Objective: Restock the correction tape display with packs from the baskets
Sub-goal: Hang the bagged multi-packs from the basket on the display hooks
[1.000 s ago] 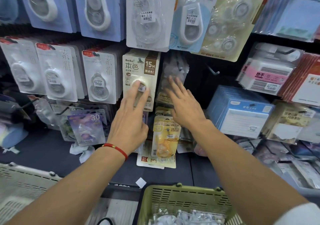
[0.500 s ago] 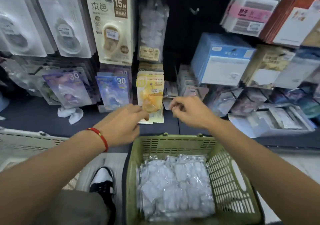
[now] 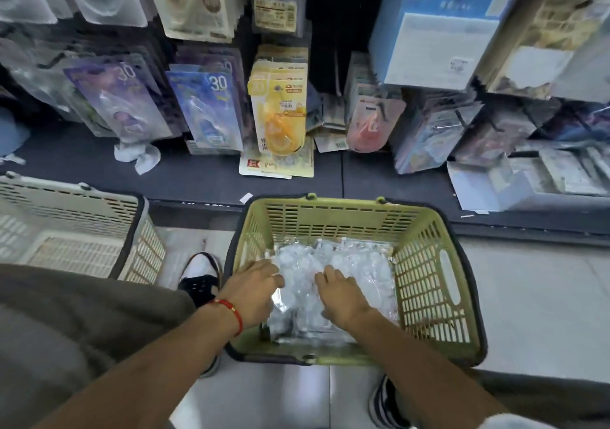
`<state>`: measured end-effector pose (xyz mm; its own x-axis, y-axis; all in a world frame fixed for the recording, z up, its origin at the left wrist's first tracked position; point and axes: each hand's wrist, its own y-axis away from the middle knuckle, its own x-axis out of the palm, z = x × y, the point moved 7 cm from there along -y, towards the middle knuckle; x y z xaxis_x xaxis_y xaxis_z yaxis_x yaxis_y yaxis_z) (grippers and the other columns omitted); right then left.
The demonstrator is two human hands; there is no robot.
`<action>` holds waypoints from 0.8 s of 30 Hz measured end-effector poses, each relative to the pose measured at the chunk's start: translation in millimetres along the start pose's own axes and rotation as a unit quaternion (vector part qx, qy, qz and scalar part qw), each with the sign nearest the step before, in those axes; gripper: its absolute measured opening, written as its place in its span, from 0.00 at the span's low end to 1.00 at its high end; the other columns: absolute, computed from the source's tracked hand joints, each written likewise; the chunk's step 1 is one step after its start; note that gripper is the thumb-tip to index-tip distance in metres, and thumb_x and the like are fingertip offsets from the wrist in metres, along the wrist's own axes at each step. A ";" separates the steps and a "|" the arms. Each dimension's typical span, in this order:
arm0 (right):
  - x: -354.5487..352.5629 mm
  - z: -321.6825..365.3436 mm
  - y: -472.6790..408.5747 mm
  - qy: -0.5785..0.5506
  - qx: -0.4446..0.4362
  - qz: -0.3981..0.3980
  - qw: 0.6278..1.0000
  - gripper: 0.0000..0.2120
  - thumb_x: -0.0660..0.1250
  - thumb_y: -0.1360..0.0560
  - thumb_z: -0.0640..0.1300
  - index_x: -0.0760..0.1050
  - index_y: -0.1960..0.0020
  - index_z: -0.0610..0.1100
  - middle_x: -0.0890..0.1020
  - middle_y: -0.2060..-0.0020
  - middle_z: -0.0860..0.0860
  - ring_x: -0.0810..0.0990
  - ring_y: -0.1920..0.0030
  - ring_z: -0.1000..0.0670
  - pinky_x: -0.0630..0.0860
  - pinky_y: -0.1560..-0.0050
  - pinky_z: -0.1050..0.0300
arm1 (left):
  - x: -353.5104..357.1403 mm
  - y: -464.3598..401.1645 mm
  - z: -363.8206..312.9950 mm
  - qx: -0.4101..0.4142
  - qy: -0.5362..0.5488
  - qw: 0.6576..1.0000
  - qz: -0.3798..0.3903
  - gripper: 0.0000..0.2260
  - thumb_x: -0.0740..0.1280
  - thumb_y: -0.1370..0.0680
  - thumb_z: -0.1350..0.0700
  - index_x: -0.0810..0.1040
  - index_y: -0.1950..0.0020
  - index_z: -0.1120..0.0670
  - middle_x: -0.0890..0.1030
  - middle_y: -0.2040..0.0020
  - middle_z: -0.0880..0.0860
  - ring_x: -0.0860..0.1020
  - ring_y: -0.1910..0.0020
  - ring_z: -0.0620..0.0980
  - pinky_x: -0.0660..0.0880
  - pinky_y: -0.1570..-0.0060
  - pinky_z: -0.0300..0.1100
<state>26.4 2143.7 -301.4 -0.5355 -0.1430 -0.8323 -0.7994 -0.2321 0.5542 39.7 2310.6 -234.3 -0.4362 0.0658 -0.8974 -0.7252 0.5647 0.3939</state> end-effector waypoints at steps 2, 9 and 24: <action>2.5 -9.3 4.5 -0.005 0.013 -0.030 0.999 0.28 0.72 0.21 0.48 0.65 0.26 0.42 0.68 0.28 0.43 0.67 0.29 0.40 0.68 0.33 0.41 | 8.3 -6.0 -6.9 -0.027 0.060 0.998 0.015 0.21 0.65 0.20 0.60 0.76 0.26 0.51 0.75 0.27 0.50 0.68 0.24 0.50 0.63 0.24 0.41; -9.4 -70.3 29.8 -0.432 0.049 -0.043 0.899 0.13 0.75 0.22 0.39 0.69 0.50 0.45 0.77 0.51 0.46 0.75 0.58 0.50 0.73 0.57 0.54 | 6.1 -12.6 -17.2 -0.154 0.226 0.961 -0.042 0.18 0.65 0.18 0.59 0.77 0.28 0.50 0.78 0.29 0.52 0.76 0.31 0.53 0.74 0.34 0.45; -71.7 -40.2 33.6 -0.745 -0.049 -0.016 0.665 0.13 0.72 0.19 0.41 0.79 0.37 0.36 0.87 0.44 0.41 0.88 0.45 0.41 0.86 0.48 0.49 | 10.1 -18.2 -50.0 -0.190 0.692 0.694 -0.053 0.36 0.78 0.24 0.45 0.66 0.21 0.47 0.78 0.31 0.50 0.78 0.36 0.47 0.76 0.43 0.42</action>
<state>49.0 2107.4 -223.5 -0.2532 0.9587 0.1297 -0.8344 -0.2843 0.4722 21.9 2259.8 -240.6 -0.2732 -0.9617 0.0218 -0.7658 0.2312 0.6000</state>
